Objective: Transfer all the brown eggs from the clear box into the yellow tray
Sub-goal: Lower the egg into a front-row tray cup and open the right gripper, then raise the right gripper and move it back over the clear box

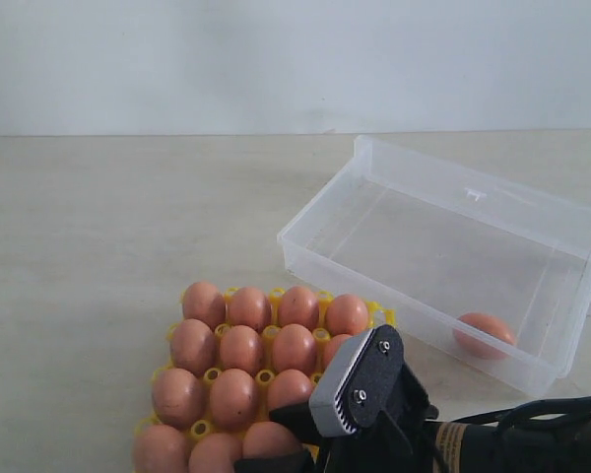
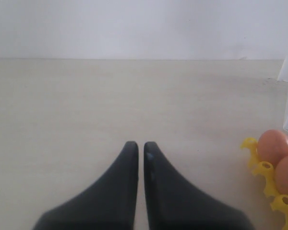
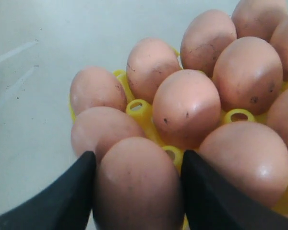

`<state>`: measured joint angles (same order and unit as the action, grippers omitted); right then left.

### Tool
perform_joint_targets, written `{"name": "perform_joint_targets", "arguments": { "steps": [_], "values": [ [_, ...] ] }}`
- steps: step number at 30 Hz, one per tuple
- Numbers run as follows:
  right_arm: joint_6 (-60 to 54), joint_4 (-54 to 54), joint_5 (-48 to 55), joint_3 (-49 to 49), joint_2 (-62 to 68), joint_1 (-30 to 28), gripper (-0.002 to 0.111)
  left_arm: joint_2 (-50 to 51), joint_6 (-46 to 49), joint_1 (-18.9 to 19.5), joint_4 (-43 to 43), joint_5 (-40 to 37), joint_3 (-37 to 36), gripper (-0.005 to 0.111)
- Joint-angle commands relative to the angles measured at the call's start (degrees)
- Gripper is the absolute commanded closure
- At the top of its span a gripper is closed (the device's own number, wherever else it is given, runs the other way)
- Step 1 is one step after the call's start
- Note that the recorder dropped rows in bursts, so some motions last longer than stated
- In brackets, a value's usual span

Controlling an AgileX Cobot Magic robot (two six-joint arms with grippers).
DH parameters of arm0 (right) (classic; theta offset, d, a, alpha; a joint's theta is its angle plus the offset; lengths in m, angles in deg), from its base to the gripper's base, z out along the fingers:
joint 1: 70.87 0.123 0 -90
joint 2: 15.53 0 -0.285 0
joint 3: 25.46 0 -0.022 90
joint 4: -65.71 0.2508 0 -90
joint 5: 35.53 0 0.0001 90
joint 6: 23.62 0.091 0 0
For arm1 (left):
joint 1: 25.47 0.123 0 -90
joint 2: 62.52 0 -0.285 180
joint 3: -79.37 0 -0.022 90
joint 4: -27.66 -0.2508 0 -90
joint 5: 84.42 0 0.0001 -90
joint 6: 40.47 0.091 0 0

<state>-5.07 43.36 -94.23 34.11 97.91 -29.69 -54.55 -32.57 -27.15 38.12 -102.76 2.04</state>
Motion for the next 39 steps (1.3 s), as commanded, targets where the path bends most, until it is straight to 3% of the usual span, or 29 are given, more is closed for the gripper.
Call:
{"name": "perform_joint_targets", "arguments": {
  "steps": [1, 9, 20, 23, 27, 29, 32, 34, 37, 39],
  "values": [
    [-0.25, 0.54, 0.31, -0.03, 0.24, 0.0, 0.056, -0.18, -0.21, -0.23, 0.45, 0.54, 0.12, 0.103],
    [-0.25, 0.54, -0.13, -0.03, 0.24, 0.0, 0.054, -0.18, -0.21, -0.23, 0.45, 0.54, 0.12, 0.103],
    [1.22, 2.48, -11.26, -0.03, -0.13, 0.0, 0.054, -0.18, -0.21, -0.23, 0.45, 0.54, 0.12, 0.103],
    [0.58, 12.75, -11.26, -0.03, -3.74, 0.0, 0.054, -0.18, -0.21, -0.23, 0.45, 0.54, 0.12, 0.103],
    [0.26, 42.65, -11.16, -1.18, -14.0, -3.52, 0.057, -0.18, -0.21, -0.23, 0.45, 0.54, 0.12, 0.103],
    [-6.52, 45.95, 1.94, -4.35, -20.83, -9.63, 0.067, -0.18, -0.21, -0.23, 0.45, 0.54, 0.12, 0.103],
    [-24.7, 39.28, 29.58, -13.71, -29.05, -21.2, 0.084, -0.18, -0.21, -0.23, 0.45, 0.54, 0.12, 0.103],
    [-36.32, 37.67, 47.14, -22.4, -30.55, -27.94, 0.089, -0.18, -0.21, -0.23, 0.45, 0.54, 0.12, 0.103],
    [-36.6, 40.24, 69.61, -37.27, -28.09, -38.71, 0.089, -0.18, -0.21, -0.23, 0.45, 0.54, 0.12, 0.103],
    [-37.07, 39.45, 90.54, -47.91, -23.88, -42.88, 0.089, -0.18, -0.21, -0.23, 0.45, 0.54, 0.12, 0.103]
  ]
}}
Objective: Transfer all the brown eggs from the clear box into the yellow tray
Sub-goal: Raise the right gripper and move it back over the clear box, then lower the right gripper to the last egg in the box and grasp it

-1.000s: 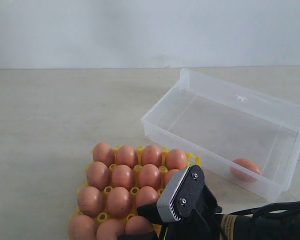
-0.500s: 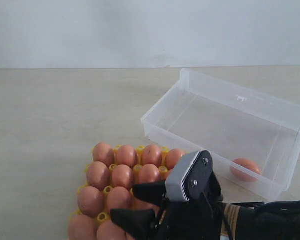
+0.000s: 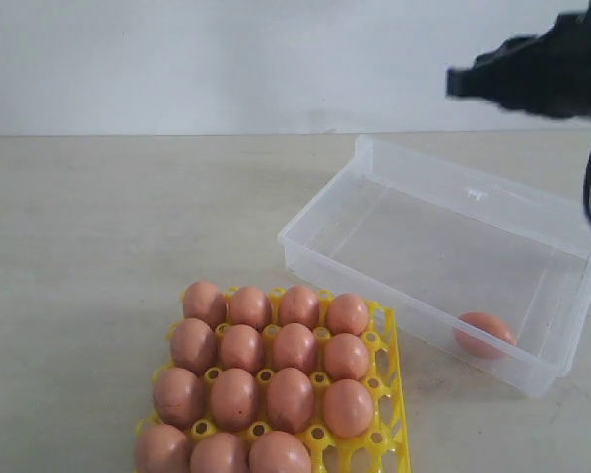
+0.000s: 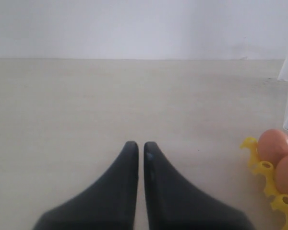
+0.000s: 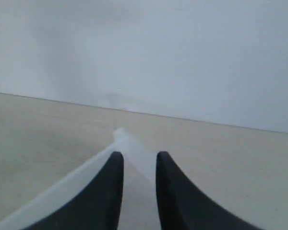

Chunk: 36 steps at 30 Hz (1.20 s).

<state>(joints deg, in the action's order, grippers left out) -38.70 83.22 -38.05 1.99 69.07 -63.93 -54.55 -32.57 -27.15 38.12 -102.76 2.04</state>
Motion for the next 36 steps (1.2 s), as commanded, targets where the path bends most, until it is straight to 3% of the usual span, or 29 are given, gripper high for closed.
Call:
{"name": "perform_joint_targets", "arguments": {
  "steps": [1, 3, 4, 10, 12, 13, 15, 27, 36],
  "values": [
    [-4.34, -1.49, 44.6, -20.94, 7.05, -9.65, 0.089, -0.18, -0.21, -0.23, 0.45, 0.54, 0.12, 0.103],
    [-5.57, -4.41, 68.4, -29.14, 12.54, -10.48, 0.089, -0.18, -0.21, -0.23, 0.45, 0.54, 0.12, 0.103],
    [-5.31, -4.81, 72.49, -31.73, 14.83, -10.48, 0.089, -0.18, -0.21, -0.23, 0.45, 0.54, 0.12, 0.103],
    [-13.15, -4.55, 72.49, -33.71, 22.11, -6.21, 0.087, -0.18, -0.21, -0.23, 0.45, 0.54, 0.12, 0.103],
    [-14.22, -5.6, 72.49, -33.71, 24.6, -4.78, 0.076, -0.18, -0.21, -0.23, 0.45, 0.54, 0.12, 0.103],
    [-14.34, -7.05, 72.49, -33.71, 27.0, -3.32, 0.06, -0.18, -0.21, -0.23, 0.45, 0.54, 0.12, 0.103],
    [-14.34, -9.74, 72.49, -33.71, 29.61, -2.27, 0.053, -0.18, -0.21, -0.23, 0.45, 0.54, 0.12, 0.103],
    [-13.23, -7.18, 72.49, -33.16, 37.26, -2.37, 0.055, -0.18, -0.21, -0.23, 0.45, 0.54, 0.12, 0.103],
    [-16.77, -7.77, 72.49, -24.2, 37.26, -2.37, 0.055, -0.18, -0.21, -0.23, 0.45, 0.54, 0.12, 0.103]
  ]
}}
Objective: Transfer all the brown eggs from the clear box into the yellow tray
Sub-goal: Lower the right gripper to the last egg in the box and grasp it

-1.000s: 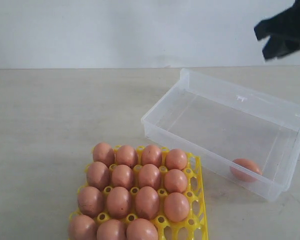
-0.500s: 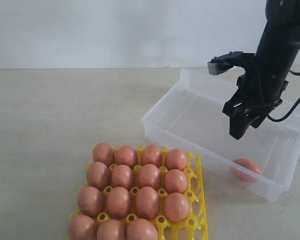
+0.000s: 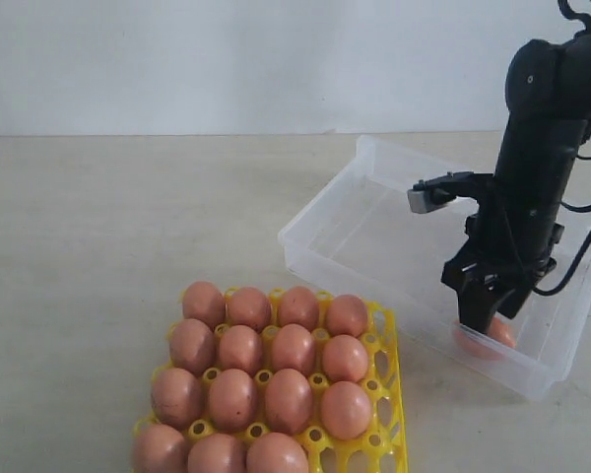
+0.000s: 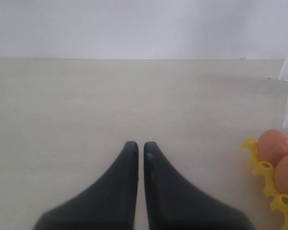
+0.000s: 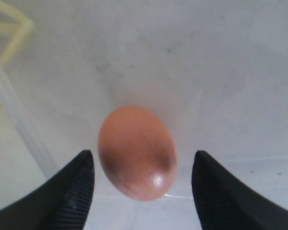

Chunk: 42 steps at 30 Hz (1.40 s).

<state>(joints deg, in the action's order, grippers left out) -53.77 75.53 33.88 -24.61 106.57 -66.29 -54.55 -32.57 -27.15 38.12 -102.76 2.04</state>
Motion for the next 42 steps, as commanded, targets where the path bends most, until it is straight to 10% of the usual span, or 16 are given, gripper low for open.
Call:
{"name": "perform_joint_targets", "arguments": {
  "steps": [1, 25, 36, 42],
  "values": [
    [-1.7, -0.09, 0.55, 2.55, -0.24, -0.01, 0.055, -0.18, -0.21, -0.23, 0.45, 0.54, 0.12, 0.103],
    [-5.26, 4.02, 0.52, 2.55, 2.45, -0.01, 0.056, -0.18, -0.21, -0.23, 0.45, 0.54, 0.12, 0.103],
    [-6.82, 2.71, -1.0, 2.55, 2.45, -0.01, 0.108, -0.18, -0.21, -0.23, 0.45, 0.54, 0.12, 0.103],
    [-5.84, 3.75, -8.27, 2.44, 0.3, -0.01, 0.108, -0.18, -0.21, -0.23, 0.45, 0.54, 0.12, 0.103]
  ]
}}
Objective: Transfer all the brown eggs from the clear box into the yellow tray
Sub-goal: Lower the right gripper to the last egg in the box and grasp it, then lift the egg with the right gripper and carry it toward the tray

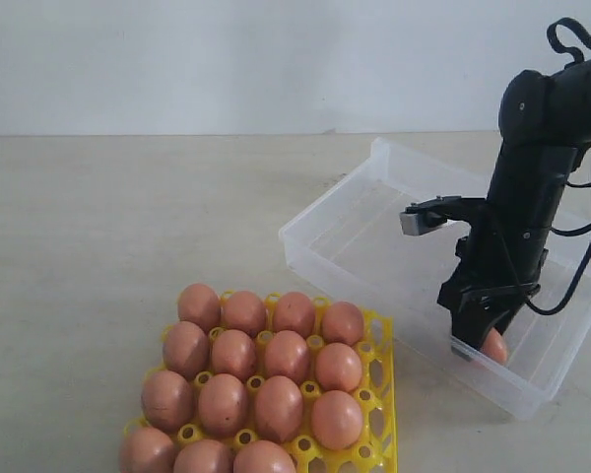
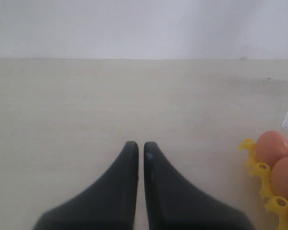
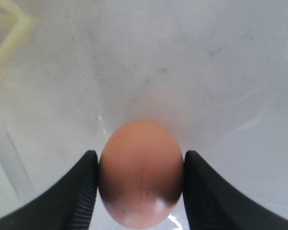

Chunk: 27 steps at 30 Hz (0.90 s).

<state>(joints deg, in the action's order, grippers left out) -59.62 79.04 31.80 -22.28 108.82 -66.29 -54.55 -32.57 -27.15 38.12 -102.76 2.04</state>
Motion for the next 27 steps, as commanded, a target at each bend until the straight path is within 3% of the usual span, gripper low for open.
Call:
{"name": "perform_joint_targets", "arguments": {
  "steps": [1, 5, 9, 16, 21, 24, 27],
  "values": [
    [0.89, 0.25, -7.68, 0.12, -2.95, -0.01, 0.108, -0.18, -0.21, -0.23, 0.45, 0.54, 0.12, 0.103],
    [5.74, 0.54, -14.9, 0.45, -8.54, -0.01, 0.108, -0.18, -0.21, -0.23, 0.45, 0.54, 0.12, 0.103],
    [6.3, 7.56, -30.6, 4.33, -17.41, -0.01, 0.108, -0.18, -0.21, -0.23, 0.45, 0.54, 0.12, 0.103],
    [-15.2, 39.93, -63.44, 20.92, -34.71, 3.79, 0.108, -0.18, -0.21, -0.23, 0.45, 0.54, 0.12, 0.103],
    [-17.86, 39.55, -81.1, 32.94, -44.21, 13.74, 0.108, -0.18, -0.21, -0.23, 0.45, 0.54, 0.12, 0.103],
    [-17.13, 37.83, -100.45, 37.6, -44.16, 19.17, 0.108, -0.18, -0.21, -0.23, 0.45, 0.54, 0.12, 0.103],
    [-3.09, 37.06, -123.57, 38.55, -40.91, 19.95, 0.108, -0.18, -0.21, -0.23, 0.45, 0.54, 0.12, 0.103]
  ]
}}
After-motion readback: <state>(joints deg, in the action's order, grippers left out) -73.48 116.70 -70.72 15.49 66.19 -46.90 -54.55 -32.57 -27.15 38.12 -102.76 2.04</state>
